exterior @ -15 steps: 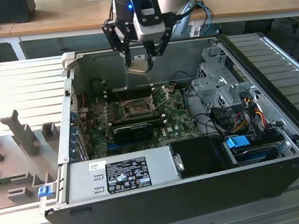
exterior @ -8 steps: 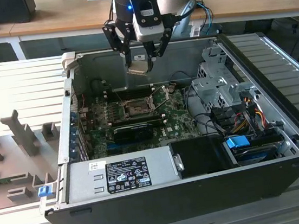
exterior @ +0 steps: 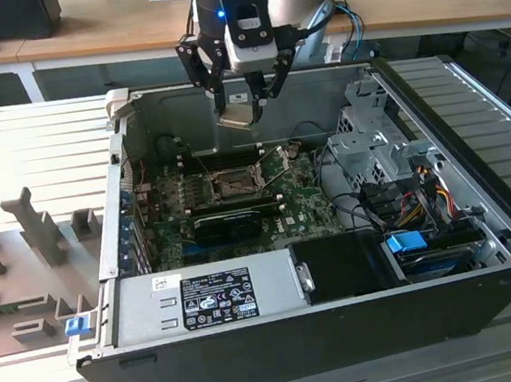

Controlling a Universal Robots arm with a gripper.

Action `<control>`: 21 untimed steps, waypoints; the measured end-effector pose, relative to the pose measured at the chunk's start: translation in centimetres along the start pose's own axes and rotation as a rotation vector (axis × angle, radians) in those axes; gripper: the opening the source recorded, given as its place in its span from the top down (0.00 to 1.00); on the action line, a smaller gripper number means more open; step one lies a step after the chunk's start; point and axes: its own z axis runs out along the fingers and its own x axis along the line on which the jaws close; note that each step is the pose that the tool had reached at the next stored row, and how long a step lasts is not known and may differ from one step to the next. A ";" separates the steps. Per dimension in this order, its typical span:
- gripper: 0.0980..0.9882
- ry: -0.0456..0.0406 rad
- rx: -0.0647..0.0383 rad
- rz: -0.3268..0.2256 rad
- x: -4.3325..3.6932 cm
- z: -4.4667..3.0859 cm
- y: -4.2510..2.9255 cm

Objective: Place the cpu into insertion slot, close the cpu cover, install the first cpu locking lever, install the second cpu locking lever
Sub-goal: 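Place the cpu into insertion slot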

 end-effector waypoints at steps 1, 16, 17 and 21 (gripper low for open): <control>0.52 -0.0004 0.000 0.005 0.00 0.01 0.00; 0.52 -0.0085 -0.002 0.098 0.00 0.12 -0.01; 0.52 -0.0089 -0.002 0.102 0.00 0.13 -0.01; 0.52 -0.0107 -0.003 0.122 0.00 0.21 -0.02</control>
